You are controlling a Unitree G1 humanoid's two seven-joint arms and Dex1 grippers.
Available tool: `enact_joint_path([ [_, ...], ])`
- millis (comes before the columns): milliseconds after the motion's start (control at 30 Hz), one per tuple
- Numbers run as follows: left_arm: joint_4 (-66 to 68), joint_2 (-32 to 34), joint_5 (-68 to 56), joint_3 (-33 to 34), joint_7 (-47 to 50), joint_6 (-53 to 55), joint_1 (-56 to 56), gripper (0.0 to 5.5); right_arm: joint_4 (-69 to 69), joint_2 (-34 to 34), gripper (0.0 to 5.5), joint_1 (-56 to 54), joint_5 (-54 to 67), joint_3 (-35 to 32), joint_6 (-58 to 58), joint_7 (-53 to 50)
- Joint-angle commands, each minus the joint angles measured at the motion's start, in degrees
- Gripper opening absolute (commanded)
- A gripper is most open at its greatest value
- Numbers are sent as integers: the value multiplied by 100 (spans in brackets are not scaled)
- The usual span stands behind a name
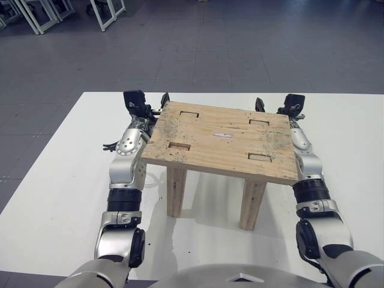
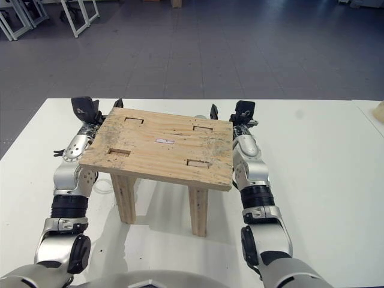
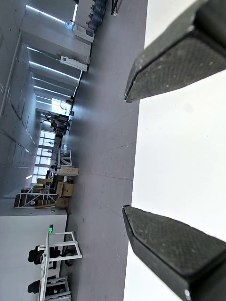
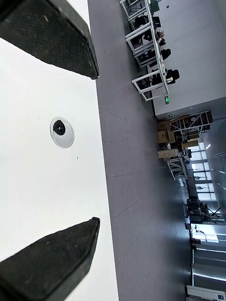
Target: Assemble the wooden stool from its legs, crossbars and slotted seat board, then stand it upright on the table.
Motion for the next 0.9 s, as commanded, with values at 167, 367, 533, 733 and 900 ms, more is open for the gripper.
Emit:
enact_joint_path([
  [167, 810, 28, 186, 127, -317, -185, -586, 406, 528, 139, 545, -388, -246, -318, -116, 217],
  [367, 2400, 153, 409, 395, -287, -727, -1581, 406, 2366, 90, 545, -1622, -496, -533, -597, 514],
  [533, 4205, 186, 634, 438, -666, -1527, -2121, 406, 3810, 102, 545, -2238, -782, -615, -987, 675],
  [733, 3874, 10, 721, 482, -644, -1979, -1572, 406, 3786, 169, 545, -1922, -890, -658, -1330, 921],
  [900, 2718, -143, 599, 678, -278, -1739, -756, 406, 3711, 345, 545, -1810, -988, -621, -1326, 1000],
])
